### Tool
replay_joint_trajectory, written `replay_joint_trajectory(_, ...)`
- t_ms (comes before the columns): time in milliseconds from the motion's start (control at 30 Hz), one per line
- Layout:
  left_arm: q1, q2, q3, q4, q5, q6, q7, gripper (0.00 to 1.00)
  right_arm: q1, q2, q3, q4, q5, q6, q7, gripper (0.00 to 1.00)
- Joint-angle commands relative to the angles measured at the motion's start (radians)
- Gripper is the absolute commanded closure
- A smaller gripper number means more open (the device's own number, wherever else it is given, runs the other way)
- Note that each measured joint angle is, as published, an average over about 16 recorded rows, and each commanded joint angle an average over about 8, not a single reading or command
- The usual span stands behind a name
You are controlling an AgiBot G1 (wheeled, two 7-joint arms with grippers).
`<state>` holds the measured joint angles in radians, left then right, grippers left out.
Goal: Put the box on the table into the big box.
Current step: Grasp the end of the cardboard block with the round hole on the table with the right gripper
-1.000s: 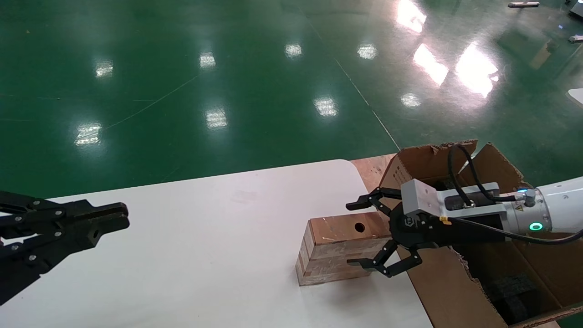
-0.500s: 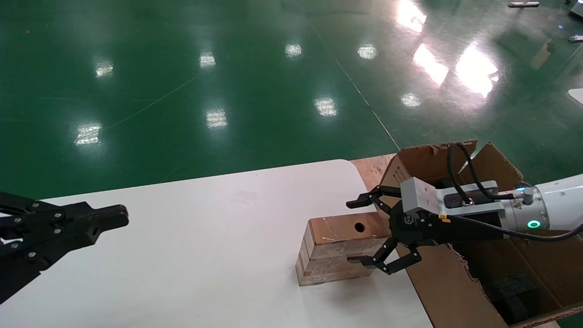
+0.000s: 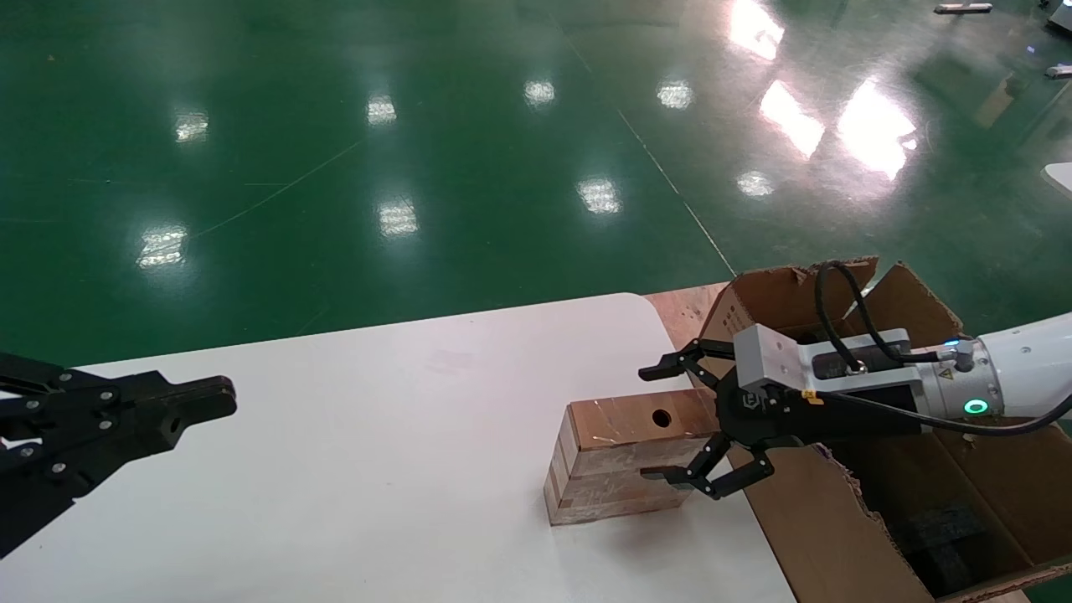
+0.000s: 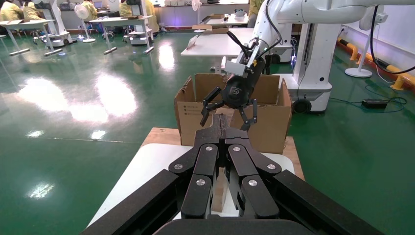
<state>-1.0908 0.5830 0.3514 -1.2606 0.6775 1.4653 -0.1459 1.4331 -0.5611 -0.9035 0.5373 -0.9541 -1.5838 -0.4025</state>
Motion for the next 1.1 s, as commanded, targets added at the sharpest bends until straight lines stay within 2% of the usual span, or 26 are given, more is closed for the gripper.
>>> replay_joint_trajectory(33, 0.0, 0.0, 0.0, 0.0, 0.0, 0.0, 0.0, 0.52, 0.005, -0.001, -0.009, -0.007, 0.004, 0.0, -0.004, 0.0)
replay_joint_trajectory(167, 0.0, 0.0, 0.0, 0.0, 0.0, 0.0, 0.0, 0.02, 0.009, -0.002, -0.016, -0.012, 0.007, 0.0, -0.006, 0.0)
replay_joint_trajectory(233, 0.0, 0.0, 0.0, 0.0, 0.0, 0.0, 0.0, 0.0, 0.009, -0.002, -0.016, -0.012, 0.008, 0.0, -0.005, 0.14)
replay_joint_trajectory(433, 0.0, 0.0, 0.0, 0.0, 0.0, 0.0, 0.0, 0.0, 0.008, -0.002, -0.013, -0.01, 0.007, 0.0, -0.005, 0.89)
replay_joint_trajectory(500, 0.0, 0.0, 0.0, 0.0, 0.0, 0.0, 0.0, 0.0, 0.007, -0.002, -0.012, -0.009, 0.007, 0.0, -0.005, 1.0)
replay_joint_trajectory(1100, 0.0, 0.0, 0.0, 0.0, 0.0, 0.0, 0.0, 0.0, 0.004, -0.001, -0.007, -0.006, 0.003, 0.0, -0.003, 1.0)
